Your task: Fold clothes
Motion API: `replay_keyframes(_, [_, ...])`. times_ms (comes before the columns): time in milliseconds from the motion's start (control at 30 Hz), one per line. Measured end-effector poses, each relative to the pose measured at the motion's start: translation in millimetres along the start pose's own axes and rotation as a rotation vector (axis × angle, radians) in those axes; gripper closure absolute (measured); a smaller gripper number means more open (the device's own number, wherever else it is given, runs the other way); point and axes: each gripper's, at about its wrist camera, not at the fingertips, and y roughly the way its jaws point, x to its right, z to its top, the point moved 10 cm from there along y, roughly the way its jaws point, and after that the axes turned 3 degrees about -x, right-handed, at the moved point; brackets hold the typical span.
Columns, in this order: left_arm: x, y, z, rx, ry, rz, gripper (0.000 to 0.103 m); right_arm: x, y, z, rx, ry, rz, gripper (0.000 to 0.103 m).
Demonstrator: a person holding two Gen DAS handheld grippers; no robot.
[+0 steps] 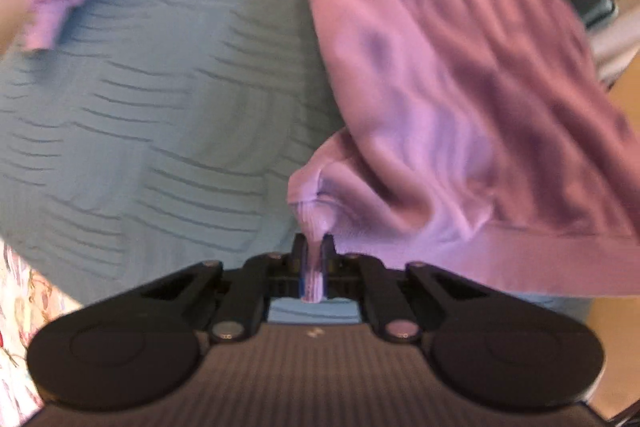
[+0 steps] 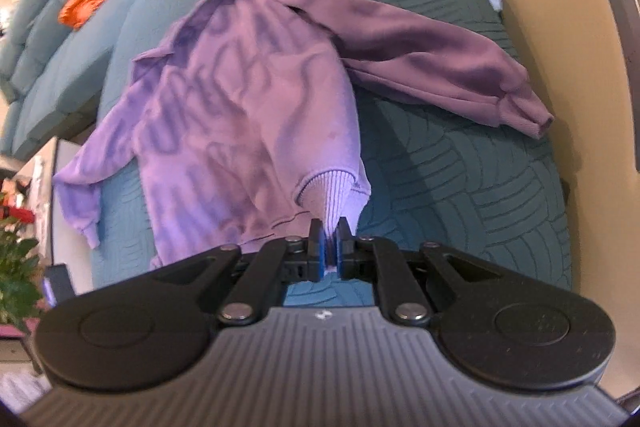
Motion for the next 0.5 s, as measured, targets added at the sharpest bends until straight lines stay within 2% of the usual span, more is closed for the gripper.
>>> replay_keyframes(100, [-26.1, -75.5, 18.8, 0.159, 0.004, -0.016, 0.097, -22.8, -21.7, -21.6, 0.024, -0.012, 0.108, 0.094])
replay_keyframes(133, [-31.8, -93.7, 20.6, 0.186, -0.004, -0.020, 0.097, -28.9, -27.0, -30.2, 0.026, -0.019, 0.128, 0.094])
replay_keyframes(200, [-47.4, -106.5, 13.5, 0.173, -0.044, -0.007, 0.097, -33.4, -29.0, -46.9, 0.013, -0.037, 0.120, 0.094])
replay_keyframes(267, [-63.4, -82.6, -2.2, 0.098, -0.057, 0.044, 0.097, -30.6, -19.5, -61.9, -0.014, -0.051, 0.080, 0.094])
replay_keyframes(333, [-79.3, -42.6, -21.5, -0.025, -0.056, 0.101, 0.097, -11.9, 17.2, -81.2, -0.087, -0.064, -0.030, 0.094])
replay_keyframes(400, [-95.4, -7.9, -41.1, -0.161, -0.041, 0.174, 0.097, 7.3, 54.1, -98.9, -0.193, -0.089, -0.122, 0.094])
replay_keyframes(433, [-103.0, 5.6, -48.4, -0.223, -0.043, 0.212, 0.095, 23.2, 80.5, -114.9, -0.302, -0.098, -0.193, 0.093])
replay_keyframes(467, [-109.6, 15.4, -53.9, -0.277, -0.039, 0.241, 0.092, 33.7, 96.1, -126.3, -0.384, -0.099, -0.239, 0.093])
replay_keyframes(500, [-114.1, 22.2, -56.7, -0.313, -0.030, 0.268, 0.085, 38.9, 103.6, -131.6, -0.420, -0.104, -0.264, 0.092])
